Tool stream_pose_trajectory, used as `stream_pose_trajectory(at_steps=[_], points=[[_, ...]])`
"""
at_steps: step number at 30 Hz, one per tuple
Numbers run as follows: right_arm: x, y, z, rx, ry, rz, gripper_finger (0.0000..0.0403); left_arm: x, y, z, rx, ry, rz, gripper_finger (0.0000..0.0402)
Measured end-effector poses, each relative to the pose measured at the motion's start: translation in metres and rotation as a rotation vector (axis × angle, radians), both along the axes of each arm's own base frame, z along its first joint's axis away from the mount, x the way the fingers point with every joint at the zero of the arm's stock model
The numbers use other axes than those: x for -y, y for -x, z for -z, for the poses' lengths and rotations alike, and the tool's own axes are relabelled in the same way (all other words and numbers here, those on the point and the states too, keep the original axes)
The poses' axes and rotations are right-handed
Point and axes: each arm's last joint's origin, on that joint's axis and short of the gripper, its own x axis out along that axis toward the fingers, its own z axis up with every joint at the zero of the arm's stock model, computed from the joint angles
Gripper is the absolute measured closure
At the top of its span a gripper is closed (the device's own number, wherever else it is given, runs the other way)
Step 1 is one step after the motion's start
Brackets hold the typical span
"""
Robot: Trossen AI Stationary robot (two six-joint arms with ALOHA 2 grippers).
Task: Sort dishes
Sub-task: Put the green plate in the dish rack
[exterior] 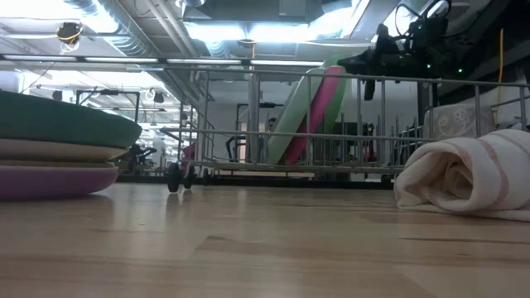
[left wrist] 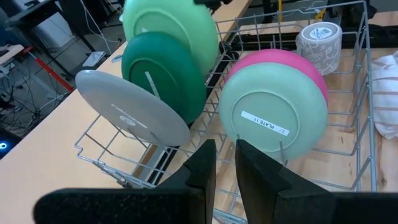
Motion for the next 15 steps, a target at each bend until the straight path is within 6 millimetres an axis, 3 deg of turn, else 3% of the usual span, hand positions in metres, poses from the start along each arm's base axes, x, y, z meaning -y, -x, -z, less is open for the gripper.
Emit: stream_pose_trajectory(at_steps=[15], points=[[0.005, 0.0, 0.012, -0.081, -0.042, 0.125, 0.0393, 0.0, 0.0, 0.0, 0.002, 0.001, 0.0, 0.035]])
